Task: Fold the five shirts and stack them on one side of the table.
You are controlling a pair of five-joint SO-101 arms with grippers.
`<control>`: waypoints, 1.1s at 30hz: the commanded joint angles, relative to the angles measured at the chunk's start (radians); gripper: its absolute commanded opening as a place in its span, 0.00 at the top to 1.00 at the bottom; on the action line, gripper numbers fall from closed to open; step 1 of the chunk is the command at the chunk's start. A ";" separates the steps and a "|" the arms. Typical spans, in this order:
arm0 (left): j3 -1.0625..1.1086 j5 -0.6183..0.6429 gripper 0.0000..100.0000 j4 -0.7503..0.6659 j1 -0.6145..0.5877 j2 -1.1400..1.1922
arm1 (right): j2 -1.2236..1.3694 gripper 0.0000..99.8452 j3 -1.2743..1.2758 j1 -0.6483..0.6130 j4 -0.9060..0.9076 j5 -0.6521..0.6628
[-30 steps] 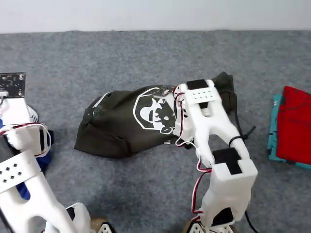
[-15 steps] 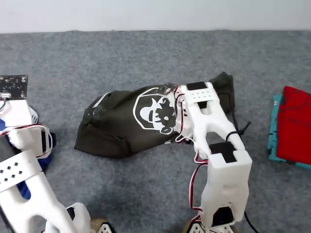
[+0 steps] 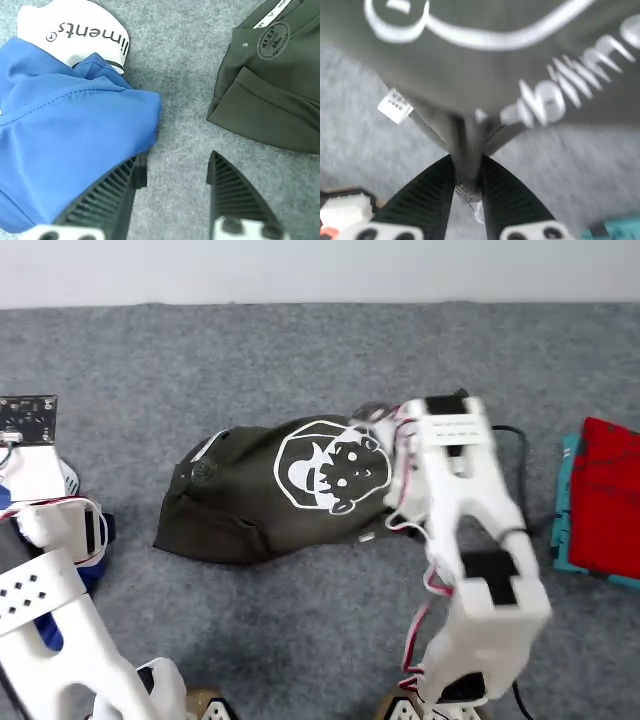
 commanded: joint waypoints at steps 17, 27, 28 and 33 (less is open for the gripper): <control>-0.199 -0.021 0.81 -0.028 0.376 0.417 | -0.384 0.99 0.103 0.104 0.140 0.043; -0.358 -0.141 0.75 -0.032 0.381 0.801 | -0.384 0.99 0.109 0.099 0.139 0.029; -0.381 -0.141 0.75 -0.032 0.381 0.838 | -0.384 0.99 0.109 0.099 0.134 0.017; -0.498 -0.141 0.75 -0.032 0.379 0.984 | -0.384 0.99 0.110 0.097 0.127 0.000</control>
